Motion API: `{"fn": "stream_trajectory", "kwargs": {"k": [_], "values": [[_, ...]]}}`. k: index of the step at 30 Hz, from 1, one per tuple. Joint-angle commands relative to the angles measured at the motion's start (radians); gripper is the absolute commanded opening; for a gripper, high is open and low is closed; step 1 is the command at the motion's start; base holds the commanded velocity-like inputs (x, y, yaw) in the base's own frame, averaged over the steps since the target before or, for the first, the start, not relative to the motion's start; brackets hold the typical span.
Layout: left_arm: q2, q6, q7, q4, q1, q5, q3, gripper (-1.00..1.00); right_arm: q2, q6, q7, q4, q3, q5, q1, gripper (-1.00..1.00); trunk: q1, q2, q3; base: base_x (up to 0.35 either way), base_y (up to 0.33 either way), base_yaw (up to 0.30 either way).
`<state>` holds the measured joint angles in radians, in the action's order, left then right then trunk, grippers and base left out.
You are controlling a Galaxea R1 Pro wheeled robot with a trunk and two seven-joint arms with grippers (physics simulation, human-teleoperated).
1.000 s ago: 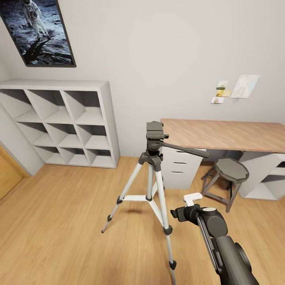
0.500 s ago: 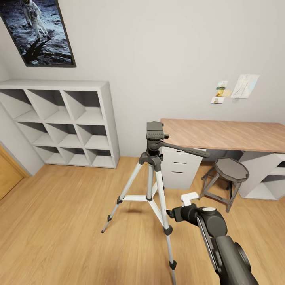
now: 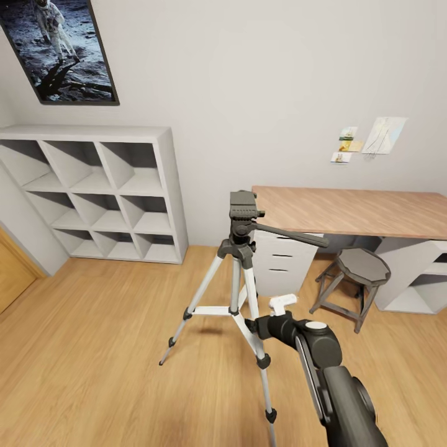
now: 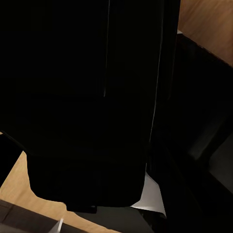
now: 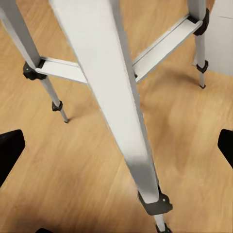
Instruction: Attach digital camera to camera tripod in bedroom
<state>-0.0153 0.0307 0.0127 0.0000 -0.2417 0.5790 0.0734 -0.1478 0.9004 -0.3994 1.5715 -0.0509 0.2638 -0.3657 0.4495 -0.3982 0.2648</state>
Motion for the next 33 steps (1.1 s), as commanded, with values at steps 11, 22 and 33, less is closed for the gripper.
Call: {"fn": "stream_trajectory", "kwargs": {"k": [11,22,33], "values": [[0.000,0.003,0.000,0.000,-0.001,0.007,0.007,-1.00,-0.027,-0.016,0.019,-0.030,-0.001,0.012,-0.066,1.00,0.001,-0.002,0.002,0.000,0.000,0.000],[0.000,0.003,0.000,0.000,-0.001,0.007,0.008,-1.00,-0.027,-0.089,0.025,-0.142,-0.001,0.007,-0.125,1.00,0.001,-0.002,0.002,0.000,0.000,0.000],[0.000,0.003,0.000,0.000,-0.001,0.007,0.008,-1.00,-0.027,-0.187,0.025,-0.193,-0.001,0.008,-0.130,1.00,0.001,-0.002,0.002,0.000,0.000,0.000]]}}
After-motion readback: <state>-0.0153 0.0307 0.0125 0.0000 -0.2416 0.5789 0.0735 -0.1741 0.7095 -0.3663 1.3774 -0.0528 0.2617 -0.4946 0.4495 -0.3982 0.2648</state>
